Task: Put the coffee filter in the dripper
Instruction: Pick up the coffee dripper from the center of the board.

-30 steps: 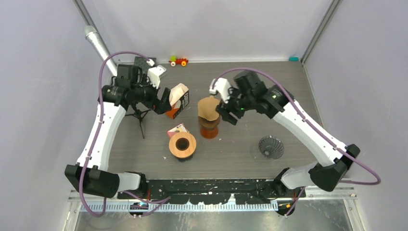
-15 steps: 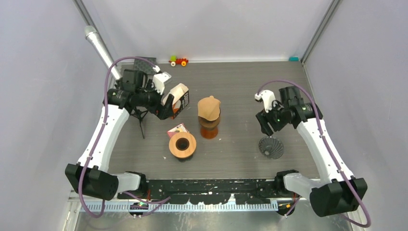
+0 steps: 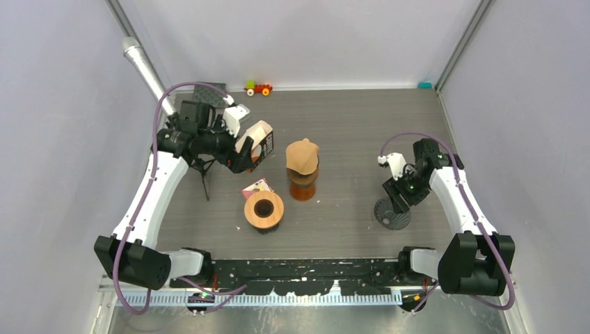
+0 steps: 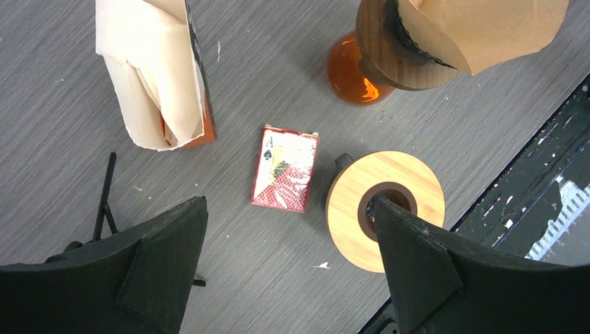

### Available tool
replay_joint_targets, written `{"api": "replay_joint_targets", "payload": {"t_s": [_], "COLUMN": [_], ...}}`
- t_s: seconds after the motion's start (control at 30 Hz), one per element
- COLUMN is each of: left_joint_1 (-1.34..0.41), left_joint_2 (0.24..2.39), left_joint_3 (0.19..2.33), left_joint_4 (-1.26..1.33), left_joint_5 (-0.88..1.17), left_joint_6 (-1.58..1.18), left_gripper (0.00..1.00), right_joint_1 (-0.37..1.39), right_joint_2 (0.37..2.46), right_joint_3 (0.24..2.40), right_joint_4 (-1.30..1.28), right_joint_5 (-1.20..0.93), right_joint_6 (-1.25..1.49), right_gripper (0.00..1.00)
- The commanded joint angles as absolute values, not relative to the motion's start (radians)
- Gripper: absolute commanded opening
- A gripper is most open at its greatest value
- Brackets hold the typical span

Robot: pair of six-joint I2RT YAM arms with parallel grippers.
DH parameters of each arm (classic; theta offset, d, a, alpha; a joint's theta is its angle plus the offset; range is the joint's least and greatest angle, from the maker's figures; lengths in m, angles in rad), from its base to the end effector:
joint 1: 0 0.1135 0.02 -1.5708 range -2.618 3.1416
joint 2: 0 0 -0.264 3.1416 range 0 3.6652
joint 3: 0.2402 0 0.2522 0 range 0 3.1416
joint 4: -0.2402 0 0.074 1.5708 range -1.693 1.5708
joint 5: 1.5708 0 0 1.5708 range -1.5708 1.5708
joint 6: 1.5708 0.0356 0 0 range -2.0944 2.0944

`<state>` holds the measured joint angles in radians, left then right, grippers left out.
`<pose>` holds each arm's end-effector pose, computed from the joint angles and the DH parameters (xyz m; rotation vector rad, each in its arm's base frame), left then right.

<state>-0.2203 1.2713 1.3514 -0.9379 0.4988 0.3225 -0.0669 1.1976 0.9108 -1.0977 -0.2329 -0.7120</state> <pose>0.2406 -0.0713 0.3655 0.8458 2.2068 -0.5537 0.1959 -0.0049 0.2408 -0.9409 2.7161 0.2091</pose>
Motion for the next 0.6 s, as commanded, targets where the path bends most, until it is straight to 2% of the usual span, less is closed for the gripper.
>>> {"api": "replay_joint_targets", "payload": {"t_s": [0.0, 0.4, 0.47, 0.57], "left_joint_1": [-0.224, -0.228, -0.228, -0.229], "left_joint_2": [1.248, 1.258, 1.259, 1.261], "left_joint_3": [1.35, 1.356, 1.359, 1.363], "left_joint_4": [-0.907, -0.912, -0.912, -0.921], "left_joint_5": [0.523, 0.52, 0.516, 0.509], "left_joint_6": [0.331, 0.334, 0.336, 0.343], "left_gripper": [0.92, 0.92, 0.91, 0.92], "right_joint_1": [-0.082, -0.113, -0.116, -0.12], "right_joint_2": [1.216, 1.307, 1.323, 1.338], "right_joint_3": [0.89, 0.897, 0.905, 0.925], "right_joint_4": [-1.059, -1.038, -1.035, -1.044], "right_joint_5": [-0.212, -0.275, -0.287, -0.314], "right_joint_6": [-0.757, -0.763, -0.76, -0.747], "right_gripper": [0.61, 0.45, 0.38, 0.23]}}
